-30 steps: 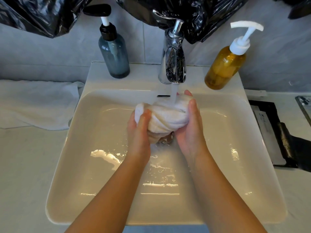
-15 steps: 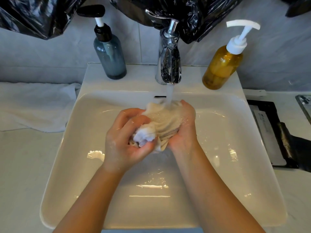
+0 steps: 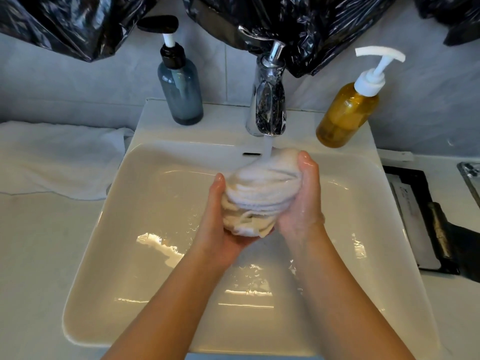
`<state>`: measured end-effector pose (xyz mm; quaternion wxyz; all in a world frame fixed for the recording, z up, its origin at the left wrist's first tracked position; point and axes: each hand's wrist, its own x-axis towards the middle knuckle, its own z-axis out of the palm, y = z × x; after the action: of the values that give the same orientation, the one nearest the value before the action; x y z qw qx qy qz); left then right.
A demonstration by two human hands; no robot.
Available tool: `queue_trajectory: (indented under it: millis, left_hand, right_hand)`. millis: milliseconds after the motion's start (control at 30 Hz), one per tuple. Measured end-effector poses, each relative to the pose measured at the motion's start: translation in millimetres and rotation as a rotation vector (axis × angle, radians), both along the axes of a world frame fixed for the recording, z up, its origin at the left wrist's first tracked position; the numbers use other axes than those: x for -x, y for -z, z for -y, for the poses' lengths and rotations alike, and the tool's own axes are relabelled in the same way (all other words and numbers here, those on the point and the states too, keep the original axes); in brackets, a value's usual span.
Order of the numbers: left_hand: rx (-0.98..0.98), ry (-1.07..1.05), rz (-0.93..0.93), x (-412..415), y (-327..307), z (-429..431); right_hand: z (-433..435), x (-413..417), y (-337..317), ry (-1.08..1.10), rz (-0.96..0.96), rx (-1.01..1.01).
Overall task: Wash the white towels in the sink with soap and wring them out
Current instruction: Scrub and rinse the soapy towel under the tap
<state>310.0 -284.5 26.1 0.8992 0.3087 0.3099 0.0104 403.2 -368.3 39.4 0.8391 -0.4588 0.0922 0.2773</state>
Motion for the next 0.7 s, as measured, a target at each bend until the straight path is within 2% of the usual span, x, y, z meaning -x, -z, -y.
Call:
queue_trajectory:
  millis: [67,133,233,367,433,467,533,633,700]
  left_hand:
    - [0.126,-0.005,0.042,1,-2,-5]
    - [0.096,-0.05,0.056,2,2,-5]
    - [-0.131,-0.214,0.03,2,11,-3]
    - [-0.703,-0.308,0.04,14,13,-13]
    - [-0.796,-0.297,0.035,20,14,-15]
    - [-0.739,-0.299,0.045,23,14,-16]
    - [-0.48,-0.286,0.072,24,8,-17]
    - [-0.124,-0.112,0.072,22,-3,-17]
    - [0.037,-0.003,0.107,20,-5,-19]
  right_hand:
    - [5,-5,5,-0.051,0.086,-0.055]
    - [8,-9,12,-0.088,0.117,-0.052]
    - [5,-9,21,-0.139,0.048,-0.072]
    - [-8,4,20,-0.15,-0.26,-0.058]
    - [-14,9,18,-0.098,-0.295,-0.039]
    - [-15,10,18,-0.076,-0.277,-0.044]
    - [-15,8,18,-0.043,-0.238,-0.059]
    - [-15,9,16,-0.096,-0.186,-0.125]
    - [-15,5,15,-0.099,-0.158,-0.159]
